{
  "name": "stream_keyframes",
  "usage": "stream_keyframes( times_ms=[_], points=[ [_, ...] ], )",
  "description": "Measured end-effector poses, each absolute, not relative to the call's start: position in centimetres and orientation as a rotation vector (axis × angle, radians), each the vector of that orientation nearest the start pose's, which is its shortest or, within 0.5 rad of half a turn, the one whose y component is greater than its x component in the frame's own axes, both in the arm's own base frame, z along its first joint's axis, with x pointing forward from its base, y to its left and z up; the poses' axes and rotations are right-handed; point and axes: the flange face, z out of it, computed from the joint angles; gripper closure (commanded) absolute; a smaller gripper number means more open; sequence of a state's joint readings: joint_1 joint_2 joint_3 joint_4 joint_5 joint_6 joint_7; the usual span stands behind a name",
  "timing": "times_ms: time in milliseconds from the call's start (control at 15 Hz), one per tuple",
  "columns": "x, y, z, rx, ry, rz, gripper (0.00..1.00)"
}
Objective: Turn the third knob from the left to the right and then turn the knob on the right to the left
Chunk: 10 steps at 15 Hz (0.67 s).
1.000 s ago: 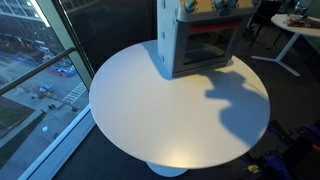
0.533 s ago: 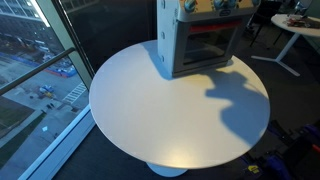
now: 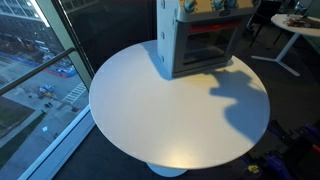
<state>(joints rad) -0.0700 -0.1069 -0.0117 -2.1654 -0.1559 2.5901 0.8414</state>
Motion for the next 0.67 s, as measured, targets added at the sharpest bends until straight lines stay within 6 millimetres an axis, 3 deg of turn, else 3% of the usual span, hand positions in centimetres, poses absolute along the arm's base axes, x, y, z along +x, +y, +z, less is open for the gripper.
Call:
stream_keyframes(
  times_ms=[667],
  points=[
    [53.9, -3.5, 52.2, -2.85, 0.905, -0.75, 0.0]
  ],
)
